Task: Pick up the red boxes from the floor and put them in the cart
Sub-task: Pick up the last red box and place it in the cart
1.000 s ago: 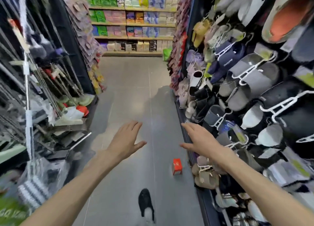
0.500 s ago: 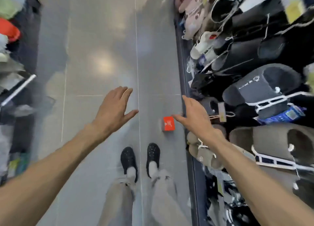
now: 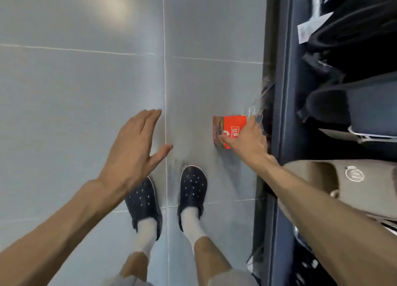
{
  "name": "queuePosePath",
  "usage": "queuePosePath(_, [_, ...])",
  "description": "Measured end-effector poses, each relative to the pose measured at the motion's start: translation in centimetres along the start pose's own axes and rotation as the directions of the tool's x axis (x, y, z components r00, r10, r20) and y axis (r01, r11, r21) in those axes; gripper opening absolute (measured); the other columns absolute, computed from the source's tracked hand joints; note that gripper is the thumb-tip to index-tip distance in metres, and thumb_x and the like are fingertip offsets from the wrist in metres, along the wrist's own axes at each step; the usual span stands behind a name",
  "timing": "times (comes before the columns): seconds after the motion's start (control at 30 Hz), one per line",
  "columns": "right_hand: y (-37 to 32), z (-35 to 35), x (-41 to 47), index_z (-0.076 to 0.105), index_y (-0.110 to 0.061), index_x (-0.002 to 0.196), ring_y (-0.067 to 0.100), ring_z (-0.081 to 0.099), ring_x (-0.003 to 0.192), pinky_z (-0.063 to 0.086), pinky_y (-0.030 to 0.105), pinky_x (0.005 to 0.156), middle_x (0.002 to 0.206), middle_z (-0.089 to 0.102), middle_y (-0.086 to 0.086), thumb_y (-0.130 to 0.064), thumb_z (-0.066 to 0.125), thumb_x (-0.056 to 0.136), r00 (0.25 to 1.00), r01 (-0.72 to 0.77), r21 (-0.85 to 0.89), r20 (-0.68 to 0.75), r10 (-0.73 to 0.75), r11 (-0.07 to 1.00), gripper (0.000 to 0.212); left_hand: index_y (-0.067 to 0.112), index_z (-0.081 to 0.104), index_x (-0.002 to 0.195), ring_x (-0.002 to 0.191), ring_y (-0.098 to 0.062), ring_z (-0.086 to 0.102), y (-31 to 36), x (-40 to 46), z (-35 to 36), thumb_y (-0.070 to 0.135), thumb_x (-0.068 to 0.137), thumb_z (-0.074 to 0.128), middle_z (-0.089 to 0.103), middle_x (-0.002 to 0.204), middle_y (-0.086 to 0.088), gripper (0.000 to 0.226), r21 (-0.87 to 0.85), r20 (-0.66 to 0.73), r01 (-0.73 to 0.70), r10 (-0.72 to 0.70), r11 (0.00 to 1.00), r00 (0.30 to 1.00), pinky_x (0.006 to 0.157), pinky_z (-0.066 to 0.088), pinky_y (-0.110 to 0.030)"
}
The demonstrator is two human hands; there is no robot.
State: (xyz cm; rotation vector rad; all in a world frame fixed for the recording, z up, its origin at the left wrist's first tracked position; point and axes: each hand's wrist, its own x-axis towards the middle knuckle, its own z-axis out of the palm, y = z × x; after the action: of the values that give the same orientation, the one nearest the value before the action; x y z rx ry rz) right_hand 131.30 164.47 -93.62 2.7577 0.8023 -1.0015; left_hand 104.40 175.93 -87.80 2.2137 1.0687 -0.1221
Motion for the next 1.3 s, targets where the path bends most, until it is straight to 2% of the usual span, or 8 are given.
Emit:
queuePosePath(0.2, [1.4,6.5,3.3,0.021,-0.004,0.145,0.038,0.048,0.123,0.045,0.053,0.099,0.137,0.043,0.017,-0.049,0.086,0.065,0.991,-0.126,0.150,-0.027,0.132,0.981,0.113,0.017,0.027,0.151,0.142,-0.022,0.031,-3.7,-1.3,4.7,0.052,0.095,0.052,0.037,0.153,-0.005,0.071,-0.059,0.055,0.109,-0.105,0.992,0.993,0.117,0.026,-0.036])
queuePosePath(0.37, [1.4,5.7,3.5,0.036,-0.009,0.126,0.035,0.060,0.103,0.052,0.051,0.086,0.116,0.054,0.012,-0.047,0.083,0.063,0.986,-0.157,0.187,-0.020,0.164,0.970,0.088,0.020,0.027,0.151,0.141,-0.019,0.031,-5.1,-2.1,4.0,0.055,0.095,0.049,0.037,0.153,-0.002,0.070,-0.077,0.085,0.149,-0.142,0.986,0.986,0.116,0.026,-0.033])
queuePosePath(0.43, [0.9,3.8,2.5,0.038,-0.012,0.121,0.032,0.062,0.096,0.054,0.048,0.081,0.110,0.057,0.008,-0.049,0.081,0.060,0.994,-0.105,0.162,-0.019,0.109,0.981,0.083,0.020,0.027,0.151,0.142,-0.020,0.031,-5.3,-2.3,2.8,0.056,0.095,0.048,0.037,0.154,-0.003,0.070,-0.046,0.079,0.135,-0.131,0.990,0.988,0.117,0.026,-0.034])
queuePosePath(0.63, [-4.7,-7.9,-4.8,0.043,-0.031,0.123,0.011,0.060,0.089,0.055,0.039,0.074,0.107,0.059,-0.010,-0.052,0.082,0.059,0.960,0.279,0.139,-0.059,-0.273,0.950,0.078,0.021,0.025,0.153,0.143,-0.019,0.029,-4.0,-3.9,-7.4,0.063,0.094,0.037,0.035,0.155,-0.002,0.073,0.004,0.020,0.105,-0.105,0.994,0.994,0.117,0.028,-0.036])
queuePosePath(0.87, [-16.8,-25.5,-18.1,0.038,-0.036,0.130,0.011,0.058,0.095,0.054,0.039,0.077,0.111,0.058,-0.011,-0.068,0.077,0.066,0.793,0.607,0.032,-0.093,-0.603,0.794,0.081,0.021,0.025,0.153,0.143,-0.020,0.030,1.1,-10.5,-28.5,0.064,0.095,0.038,0.033,0.157,-0.001,0.073,0.103,-0.140,0.068,-0.054,0.992,0.989,0.117,0.027,-0.035])
queuePosePath(1.0, [-25.3,-34.1,-26.5,0.039,-0.034,0.132,0.016,0.058,0.099,0.053,0.043,0.081,0.114,0.057,-0.009,-0.065,0.074,0.069,0.659,0.736,-0.093,-0.132,-0.741,0.671,0.078,0.019,0.029,0.151,0.142,-0.023,0.033,2.0,-16.5,-40.4,0.067,0.093,0.034,0.036,0.155,-0.003,0.075,0.181,-0.254,0.099,-0.051,0.978,0.966,0.117,0.027,-0.036])
queuePosePath(1.13, [-33.1,-41.5,-35.7,0.040,-0.036,0.128,0.016,0.055,0.101,0.053,0.039,0.079,0.113,0.056,-0.010,-0.063,0.073,0.071,0.504,0.843,-0.150,-0.117,-0.856,0.517,0.071,0.013,0.038,0.146,0.137,-0.025,0.040,2.4,-23.8,-51.1,0.064,0.092,0.039,0.044,0.148,-0.005,0.074,0.184,-0.407,0.174,-0.086,0.967,0.910,0.114,0.030,-0.038])
queuePosePath(1.3, [-40.9,-48.7,-49.4,0.049,-0.028,0.112,0.016,0.058,0.086,0.053,0.038,0.069,0.099,0.061,-0.007,-0.059,0.067,0.062,0.320,0.929,-0.170,-0.075,-0.944,0.328,0.062,0.017,0.037,0.147,0.139,-0.023,0.036,3.7,-36.0,-60.7,0.065,0.092,0.041,0.044,0.148,-0.004,0.073,0.155,-0.572,0.301,-0.163,0.941,0.804,0.117,0.025,-0.036])
